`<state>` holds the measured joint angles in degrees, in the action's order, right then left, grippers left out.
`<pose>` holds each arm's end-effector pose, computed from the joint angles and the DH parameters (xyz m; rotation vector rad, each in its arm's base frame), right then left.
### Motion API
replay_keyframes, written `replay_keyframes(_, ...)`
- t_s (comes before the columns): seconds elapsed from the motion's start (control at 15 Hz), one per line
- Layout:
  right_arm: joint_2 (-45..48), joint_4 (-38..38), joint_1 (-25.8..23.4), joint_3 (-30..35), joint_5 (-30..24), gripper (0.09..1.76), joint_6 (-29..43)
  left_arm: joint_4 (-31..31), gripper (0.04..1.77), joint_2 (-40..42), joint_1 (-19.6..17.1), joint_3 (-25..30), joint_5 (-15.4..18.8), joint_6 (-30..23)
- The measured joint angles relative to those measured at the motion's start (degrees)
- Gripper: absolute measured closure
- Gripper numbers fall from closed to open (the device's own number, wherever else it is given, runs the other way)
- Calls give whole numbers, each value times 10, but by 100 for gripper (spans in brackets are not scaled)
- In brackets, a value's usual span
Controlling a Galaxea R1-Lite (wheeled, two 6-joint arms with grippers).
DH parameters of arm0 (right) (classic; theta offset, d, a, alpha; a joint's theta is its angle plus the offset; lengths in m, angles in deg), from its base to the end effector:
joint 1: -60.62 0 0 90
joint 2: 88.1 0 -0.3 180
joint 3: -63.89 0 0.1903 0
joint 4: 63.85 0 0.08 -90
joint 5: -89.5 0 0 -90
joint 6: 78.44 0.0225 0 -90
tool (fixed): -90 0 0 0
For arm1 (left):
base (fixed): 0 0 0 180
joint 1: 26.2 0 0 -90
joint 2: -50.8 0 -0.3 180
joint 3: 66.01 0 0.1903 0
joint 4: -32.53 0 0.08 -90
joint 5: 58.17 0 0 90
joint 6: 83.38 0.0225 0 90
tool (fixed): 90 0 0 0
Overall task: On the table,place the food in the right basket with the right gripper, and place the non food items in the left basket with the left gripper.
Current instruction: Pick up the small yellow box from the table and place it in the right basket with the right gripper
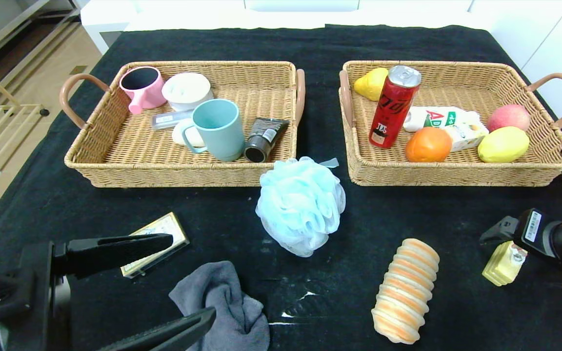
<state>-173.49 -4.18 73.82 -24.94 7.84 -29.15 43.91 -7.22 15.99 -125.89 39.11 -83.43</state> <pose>0.2176 0.0477 0.2254 0.6081 0.9233 -0.3365 0.0961 -0.0909 0.2437 0.0506 0.1639 -0.8613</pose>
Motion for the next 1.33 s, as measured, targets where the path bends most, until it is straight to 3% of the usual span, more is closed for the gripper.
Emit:
replay_keyframes(0.67, -22, -26, 0, 11, -11, 14, 12, 0, 9, 0, 0, 0, 0, 0)
replay_keyframes(0.93, -28, -26, 0, 14, -11, 80, 12, 0, 9, 1, 0, 0, 0, 0)
replay_keyframes(1.13, -30, -26, 0, 14, -10, 110, 11, 0, 9, 1, 0, 0, 0, 0)
replay_keyframes(1.2, -30, -26, 0, 14, -10, 149, 11, 0, 9, 1, 0, 0, 0, 0)
replay_keyframes(1.33, -32, -26, 0, 13, -10, 152, 9, 0, 9, 1, 0, 0, 0, 0)
